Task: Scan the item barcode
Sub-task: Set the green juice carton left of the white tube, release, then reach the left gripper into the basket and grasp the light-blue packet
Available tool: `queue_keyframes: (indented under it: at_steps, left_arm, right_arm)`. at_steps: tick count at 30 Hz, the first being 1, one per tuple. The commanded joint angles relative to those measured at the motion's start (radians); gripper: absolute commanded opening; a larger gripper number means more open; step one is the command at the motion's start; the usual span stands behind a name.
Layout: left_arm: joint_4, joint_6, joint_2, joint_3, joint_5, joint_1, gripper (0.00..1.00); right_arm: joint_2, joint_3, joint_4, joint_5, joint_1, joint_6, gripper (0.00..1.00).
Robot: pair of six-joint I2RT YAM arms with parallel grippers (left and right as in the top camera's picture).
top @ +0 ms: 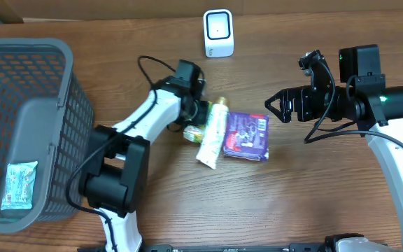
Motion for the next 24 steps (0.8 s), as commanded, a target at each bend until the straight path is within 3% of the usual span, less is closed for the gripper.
queue_keyframes:
  at_steps: [1, 4, 7, 18, 24]
  left_arm:
    - [0.0, -0.025, 0.018, 0.006, 0.019, -0.043, 0.35]
    - [-0.001, -0.031, 0.017, 0.008, -0.019, -0.05, 0.78]
    - [-0.051, -0.03, 0.014, 0.047, -0.037, -0.035, 0.97]
    - [-0.504, 0.003, -0.156, 0.537, -0.123, 0.092, 1.0]
    - [-0.649, -0.033, -0.303, 0.696, -0.143, 0.269, 1.0]
  right_arm:
    - [-0.002, -0.005, 0.005, 0.006, 0.005, 0.002, 1.0]
    - [-0.002, -0.005, 0.005, 0.006, 0.005, 0.002, 1.0]
    - [-0.002, -0.005, 0.005, 0.006, 0.005, 0.002, 1.0]
    - [-0.002, -0.005, 0.005, 0.006, 0.005, 0.002, 1.0]
    - [-0.002, -0.005, 0.002, 0.006, 0.005, 0.002, 1.0]
